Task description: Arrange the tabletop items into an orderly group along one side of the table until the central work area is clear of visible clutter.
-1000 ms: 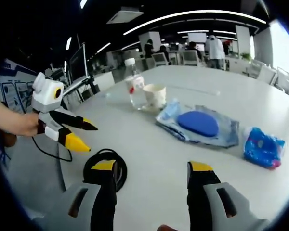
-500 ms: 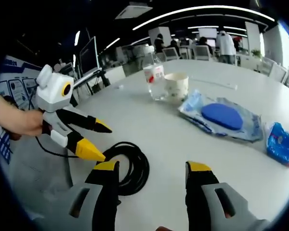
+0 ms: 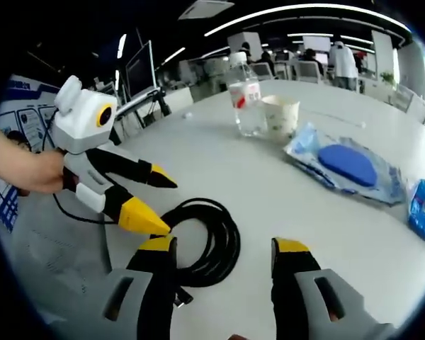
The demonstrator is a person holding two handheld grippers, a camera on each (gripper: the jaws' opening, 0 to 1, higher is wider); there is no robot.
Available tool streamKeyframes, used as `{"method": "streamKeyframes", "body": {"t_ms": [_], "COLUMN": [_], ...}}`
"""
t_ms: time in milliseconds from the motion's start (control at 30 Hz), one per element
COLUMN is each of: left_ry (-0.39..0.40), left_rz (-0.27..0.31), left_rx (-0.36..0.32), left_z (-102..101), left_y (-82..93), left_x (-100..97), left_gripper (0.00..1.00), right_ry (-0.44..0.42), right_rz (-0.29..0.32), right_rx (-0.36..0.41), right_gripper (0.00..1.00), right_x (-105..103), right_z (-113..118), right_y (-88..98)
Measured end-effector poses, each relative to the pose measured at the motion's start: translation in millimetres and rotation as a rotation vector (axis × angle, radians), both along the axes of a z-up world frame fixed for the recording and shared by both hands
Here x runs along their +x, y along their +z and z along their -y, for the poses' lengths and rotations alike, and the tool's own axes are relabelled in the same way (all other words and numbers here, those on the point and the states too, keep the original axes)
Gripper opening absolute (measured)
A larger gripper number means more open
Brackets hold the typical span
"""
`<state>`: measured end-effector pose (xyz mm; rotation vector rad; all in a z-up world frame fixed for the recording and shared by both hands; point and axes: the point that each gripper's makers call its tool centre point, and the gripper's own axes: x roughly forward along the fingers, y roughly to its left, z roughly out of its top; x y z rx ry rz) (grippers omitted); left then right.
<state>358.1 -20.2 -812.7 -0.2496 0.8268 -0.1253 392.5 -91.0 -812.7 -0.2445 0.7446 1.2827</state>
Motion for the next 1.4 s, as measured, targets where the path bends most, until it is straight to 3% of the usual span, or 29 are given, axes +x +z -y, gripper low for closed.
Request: {"method": "streamKeyframes", "body": {"t_ms": [200, 400, 533, 633, 700, 767, 867, 967, 1000, 1033, 1067, 1167, 1400], "left_ry": [-0.019, -0.021, -0.029, -0.033, -0.033, -0.032, -0.017, 0.051, 0.058, 0.033, 0.059, 0.053, 0.081], "left_rz": [-0.017, -0.027, -0.042, -0.072, -0.08, -0.06, -0.093, -0.104, -0.094, -0.066, -0.108, -0.1, -0.079], "left_rx": [0.011, 0.002, 0.01, 0.022, 0.025, 0.025, 0.04, -0.038, -0.041, -0.09, -0.073, -0.085, -0.135], "left_z": [6.0, 10.7, 12.2, 11.9, 11.0, 10.0, 6.6, 6.5, 4.2, 12.5, 8.5, 12.9, 16.4], "left_y": [-5.4, -8.0, -11.2, -17.9, -20.6, -19.5, -23.4, -23.2, -20.9, -15.6, -19.1, -18.1, -5.0], "left_x": [-3.3, -5.1, -6.7, -9.4, -10.2, -4.9, -9.6, -10.3, -9.9, -6.5, -11.8, -11.6, -10.1], "left_gripper": [0.5, 0.44, 0.4, 0.36, 0.27, 0.24, 0.11, 0.07, 0.02, 0.01, 0.01, 0.01, 0.0], "right_ry": [0.023, 0.024, 0.02, -0.011, -0.03, -0.026, -0.035, -0.054, -0.072, -0.101, -0.127, -0.115, -0.105], "right_rz": [0.009, -0.005, 0.019, 0.013, -0.024, -0.017, -0.028, -0.055, -0.074, -0.12, -0.146, -0.136, -0.128], "right_rx": [-0.049, -0.064, -0.076, -0.096, -0.088, -0.093, -0.096, -0.081, -0.077, -0.06, -0.071, -0.066, -0.018], "right_gripper": [0.45, 0.32, 0.27, 0.16, 0.14, 0.12, 0.05, 0.02, 0.01, 0.0, 0.0, 0.0, 0.0], "right_x": [-11.5, -17.3, -14.0, -6.2, -6.2, -5.7, -5.5, -5.2, -4.9, -6.1, -5.5, -2.5, -1.5], "right_z": [0.2, -0.2, 0.2, 5.1, 5.1, 6.0, 6.5, 6.0, 6.4, 4.6, 6.7, 8.4, 9.7], "right_y": [-11.4, -15.2, -16.1, -17.8, -18.2, -18.0, -16.1, -13.8, -12.7, -11.0, -12.1, -10.9, 10.6]}}
